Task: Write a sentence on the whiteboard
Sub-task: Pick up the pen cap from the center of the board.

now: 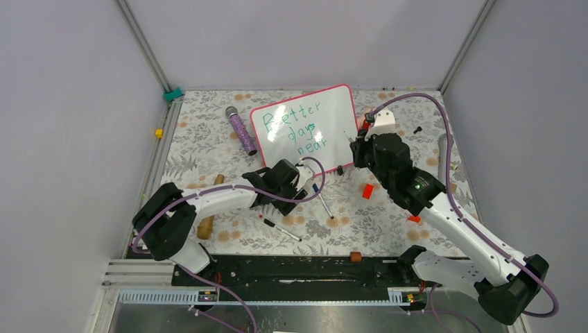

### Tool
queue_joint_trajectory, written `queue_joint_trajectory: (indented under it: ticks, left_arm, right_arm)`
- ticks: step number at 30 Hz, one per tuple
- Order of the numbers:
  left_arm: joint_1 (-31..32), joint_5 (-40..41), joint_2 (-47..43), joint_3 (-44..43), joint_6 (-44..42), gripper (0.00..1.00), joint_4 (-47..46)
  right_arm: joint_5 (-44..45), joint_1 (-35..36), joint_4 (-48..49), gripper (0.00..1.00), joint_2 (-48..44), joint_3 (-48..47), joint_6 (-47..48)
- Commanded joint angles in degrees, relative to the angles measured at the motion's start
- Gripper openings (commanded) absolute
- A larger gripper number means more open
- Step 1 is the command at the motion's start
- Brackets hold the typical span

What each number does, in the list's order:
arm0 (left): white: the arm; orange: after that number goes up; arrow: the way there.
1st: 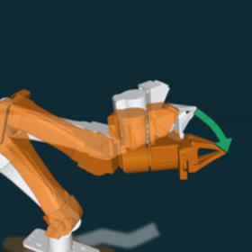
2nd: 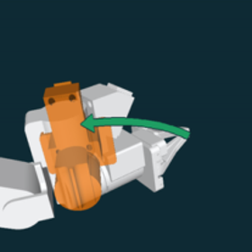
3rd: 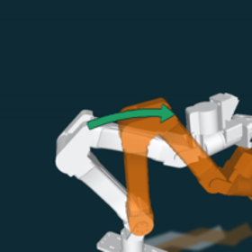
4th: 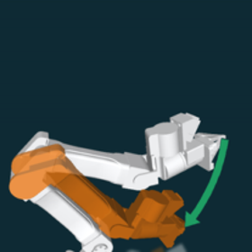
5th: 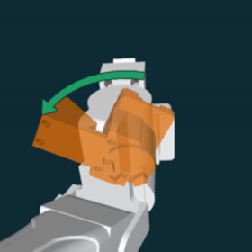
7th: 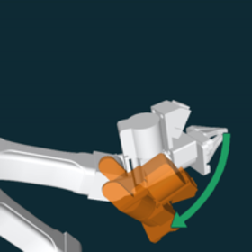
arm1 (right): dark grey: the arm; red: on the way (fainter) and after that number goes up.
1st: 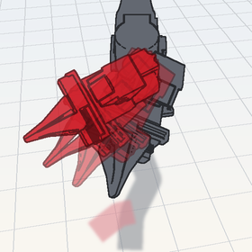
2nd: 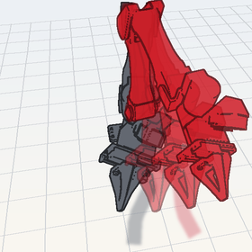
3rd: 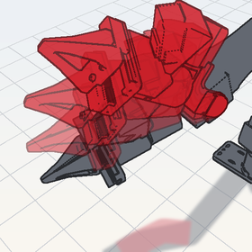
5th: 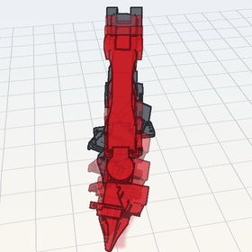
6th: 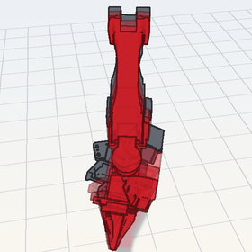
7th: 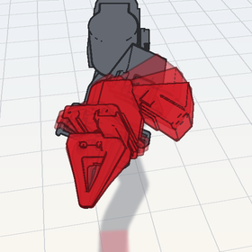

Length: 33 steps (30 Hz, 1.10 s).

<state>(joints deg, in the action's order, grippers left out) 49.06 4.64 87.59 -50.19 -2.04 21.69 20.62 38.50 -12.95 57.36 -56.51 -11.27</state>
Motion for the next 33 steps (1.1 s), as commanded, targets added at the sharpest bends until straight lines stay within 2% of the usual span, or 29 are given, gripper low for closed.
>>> queue_joint_trajectory:
  ticks: [1, 5, 12, 19, 24, 26, 29, 33]
  left_arm:
    - [-1.5, -4.0, 0.9, -2.6, -3.6, 0.67, -5.6]
    - [-2.1, -5.6, 2.5, -3.5, -6.5, 0.67, -7.0]
    - [-2.4, -6.9, 9.1, -9.9, -10.4, 0.65, -2.2]
    - [-3.7, -7.6, 11.3, -10.8, -9.9, 0.63, -1.2]
    - [-5.4, -11.6, 12.3, -11.5, -8.5, 0.61, -0.6]
    - [-5.7, -10.9, 14.3, -13.2, -7.8, 0.55, 0.6]
    - [-5.8, -10.9, 17.3, -15.5, -7.0, 0.41, 2.4]
    - [-5.9, -11.2, 16.6, -14.0, -5.7, 0.32, 1.4]
  right_arm:
    - [1.8, -0.2, 2.6, 0.00, -0.9, 0.2, -0.7]
    - [2.0, -0.2, 2.7, 0.00, -1.0, 0.2, -0.6]
    - [2.2, -0.2, 2.7, 0.00, -0.8, 0.2, -0.3]
    - [2.5, -0.2, 2.7, 0.00, -0.9, 0.1, -0.2]
    - [2.5, -0.2, 2.7, 0.00, -1.3, 0.3, -0.2]
    - [2.5, -0.2, 2.7, 0.00, -1.6, 0.3, -0.1]
    - [2.8, -0.2, 2.7, 0.00, -2.2, 0.6, -0.1]
    - [3.1, -0.3, 2.7, 0.00, -2.7, 0.7, 0.1]
